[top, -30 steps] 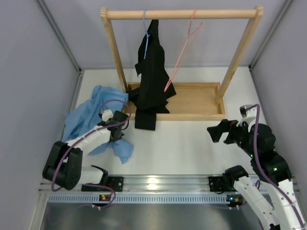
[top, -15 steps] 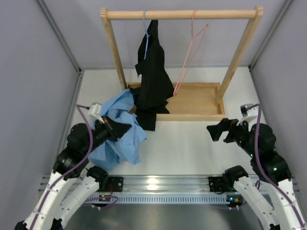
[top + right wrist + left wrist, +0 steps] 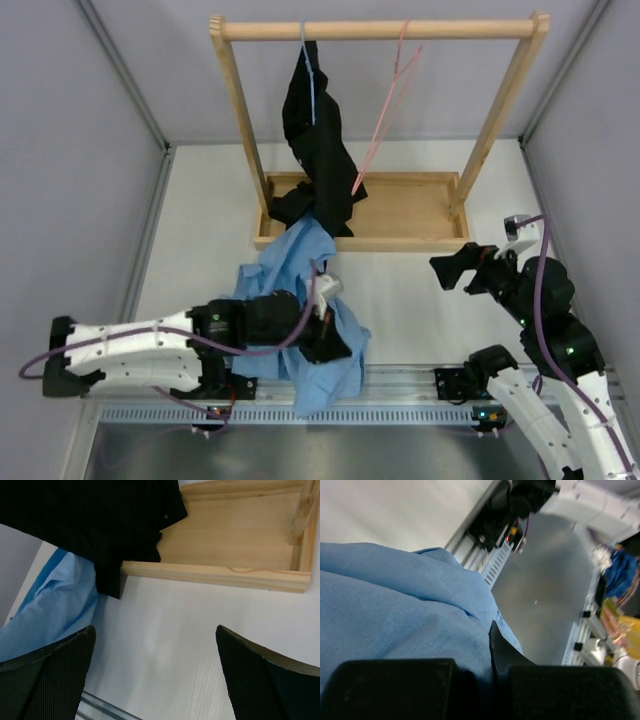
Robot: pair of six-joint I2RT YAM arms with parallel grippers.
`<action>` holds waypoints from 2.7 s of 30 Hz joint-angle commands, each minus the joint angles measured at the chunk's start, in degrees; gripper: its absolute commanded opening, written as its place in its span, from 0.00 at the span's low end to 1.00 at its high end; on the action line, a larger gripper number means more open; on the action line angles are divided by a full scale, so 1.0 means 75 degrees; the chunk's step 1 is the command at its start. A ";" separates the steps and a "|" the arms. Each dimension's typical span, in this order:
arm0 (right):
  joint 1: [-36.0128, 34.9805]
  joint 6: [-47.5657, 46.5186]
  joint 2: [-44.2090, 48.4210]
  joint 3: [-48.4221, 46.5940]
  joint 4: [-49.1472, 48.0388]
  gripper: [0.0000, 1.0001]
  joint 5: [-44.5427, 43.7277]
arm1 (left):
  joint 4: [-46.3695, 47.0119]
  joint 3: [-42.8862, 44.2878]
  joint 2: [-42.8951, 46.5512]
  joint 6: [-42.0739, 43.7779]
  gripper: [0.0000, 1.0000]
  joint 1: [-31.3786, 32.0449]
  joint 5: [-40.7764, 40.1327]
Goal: Place the shirt on the hanger
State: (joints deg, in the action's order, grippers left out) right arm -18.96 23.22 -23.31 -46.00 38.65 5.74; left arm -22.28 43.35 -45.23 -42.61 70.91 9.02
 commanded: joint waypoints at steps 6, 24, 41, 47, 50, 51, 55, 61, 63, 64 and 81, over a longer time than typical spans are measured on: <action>-0.0108 0.0196 -0.0126 -0.0078 0.0002 0.99 -0.0437 | 0.1890 0.1438 -0.3658 -0.0694 0.00 0.2263 -0.4496; -0.0109 0.0898 -0.1695 0.1457 -0.3241 1.00 0.2339 | -0.1106 0.1545 -0.1250 -0.0026 0.98 0.2814 -0.7518; -0.2967 0.0713 -0.6441 0.0485 -0.7192 0.94 0.0422 | -0.3826 0.1052 0.0629 -0.1983 0.98 0.2803 -0.9323; -0.3413 0.0619 -0.7637 0.0402 -0.8035 0.61 -0.0263 | -0.3814 0.0958 0.0641 -0.1842 0.98 0.2803 -0.9194; -0.3507 0.0607 -0.7569 0.0718 -0.8762 0.16 0.0464 | -0.3814 0.0911 0.0675 -0.1772 0.98 0.2803 -0.9206; -0.3542 0.0607 -0.7278 0.0963 -0.8833 0.00 0.0535 | -0.3826 0.0899 0.0699 -0.1760 0.98 0.2803 -0.9218; -0.3554 0.0595 -0.5720 0.1795 -0.8600 0.00 -0.0025 | -0.3826 0.0853 0.0898 -0.1655 0.98 0.2802 -0.9265; -0.3542 0.0420 -0.2696 0.1810 -0.5089 0.00 -0.1280 | -0.3802 0.0747 0.1179 -0.1666 0.98 0.2803 -0.9440; -0.3542 0.0384 -0.1723 0.1471 -0.3407 0.00 -0.1479 | -0.3802 0.0840 0.1086 -0.1655 0.98 0.2803 -0.9533; -0.3531 0.0361 -0.1407 0.1341 -0.2909 0.00 -0.1503 | -0.3802 0.0887 0.1039 -0.1655 0.98 0.2803 -0.9557; -0.3542 0.0231 0.1303 -0.0945 0.1455 0.26 -0.1889 | -0.0288 0.1169 -0.2217 -0.0222 0.98 0.1401 -0.7348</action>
State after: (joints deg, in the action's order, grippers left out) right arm -44.95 24.88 -15.27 -52.53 44.38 -6.26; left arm -31.68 50.43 -57.10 -43.92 88.62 -54.17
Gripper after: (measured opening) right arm 0.203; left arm 0.980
